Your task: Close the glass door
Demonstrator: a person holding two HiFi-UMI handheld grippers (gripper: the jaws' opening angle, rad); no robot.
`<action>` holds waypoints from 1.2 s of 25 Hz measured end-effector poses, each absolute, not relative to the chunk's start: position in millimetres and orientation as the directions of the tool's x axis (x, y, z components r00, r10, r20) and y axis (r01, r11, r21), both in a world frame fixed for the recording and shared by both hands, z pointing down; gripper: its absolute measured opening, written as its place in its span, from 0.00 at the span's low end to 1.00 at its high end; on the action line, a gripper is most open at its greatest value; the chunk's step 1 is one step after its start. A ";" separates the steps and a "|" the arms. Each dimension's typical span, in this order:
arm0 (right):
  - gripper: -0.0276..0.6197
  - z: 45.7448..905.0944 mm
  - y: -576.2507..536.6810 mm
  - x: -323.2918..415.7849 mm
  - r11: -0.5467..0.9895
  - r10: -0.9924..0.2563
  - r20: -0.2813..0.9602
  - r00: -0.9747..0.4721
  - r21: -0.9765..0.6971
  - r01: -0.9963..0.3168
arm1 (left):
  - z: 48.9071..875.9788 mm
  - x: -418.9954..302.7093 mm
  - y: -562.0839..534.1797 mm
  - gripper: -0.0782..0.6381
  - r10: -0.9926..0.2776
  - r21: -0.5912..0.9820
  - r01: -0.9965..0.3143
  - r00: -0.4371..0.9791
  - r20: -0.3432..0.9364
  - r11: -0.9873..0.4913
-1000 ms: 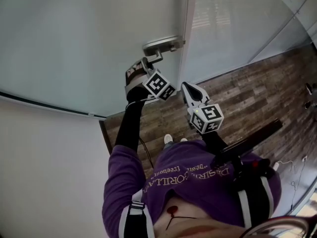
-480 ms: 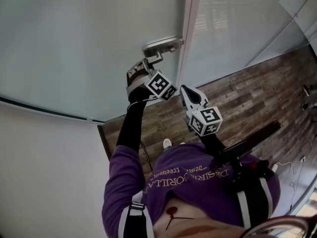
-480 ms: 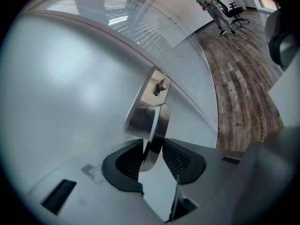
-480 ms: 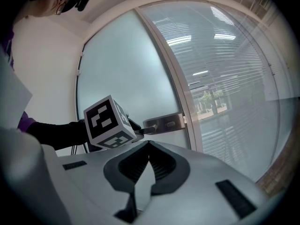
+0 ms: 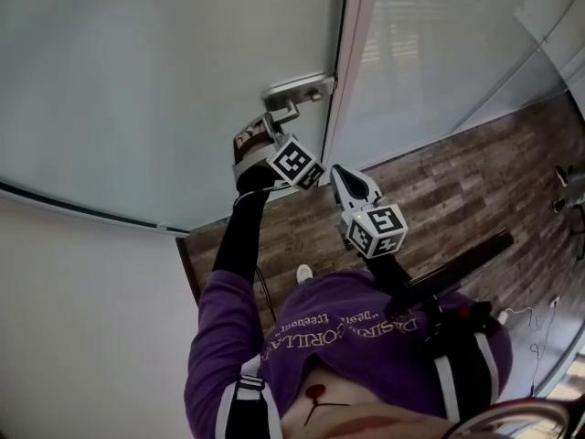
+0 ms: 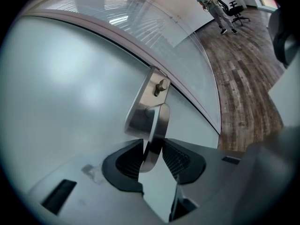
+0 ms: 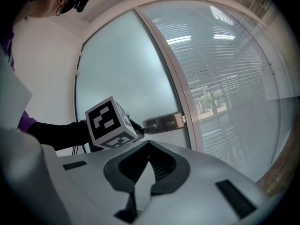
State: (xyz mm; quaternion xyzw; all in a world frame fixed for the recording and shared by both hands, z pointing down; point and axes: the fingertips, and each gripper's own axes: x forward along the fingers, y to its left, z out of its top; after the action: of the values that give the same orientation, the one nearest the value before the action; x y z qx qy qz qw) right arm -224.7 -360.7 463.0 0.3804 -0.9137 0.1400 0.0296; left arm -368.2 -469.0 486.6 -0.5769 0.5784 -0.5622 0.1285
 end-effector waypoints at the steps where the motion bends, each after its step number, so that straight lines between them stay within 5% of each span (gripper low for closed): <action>1: 0.04 463.5 -360.9 -224.9 0.673 -0.687 0.157 -0.710 -0.232 -0.702 | 486.4 -368.0 -468.5 0.29 -0.814 -0.799 -0.524 -0.299 0.498 -0.296; 30: 0.04 462.7 -357.7 -197.4 0.605 -0.748 0.141 -0.648 -0.257 -0.754 | 498.2 -381.2 -485.8 0.31 -0.811 -0.761 -0.603 -0.305 0.499 -0.241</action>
State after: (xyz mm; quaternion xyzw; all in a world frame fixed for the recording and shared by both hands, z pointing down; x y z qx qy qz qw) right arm -197.4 -357.7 462.7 0.4193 -0.8957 0.1479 0.0095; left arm -381.2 -485.8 498.2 -0.5811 0.6083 -0.5317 0.0979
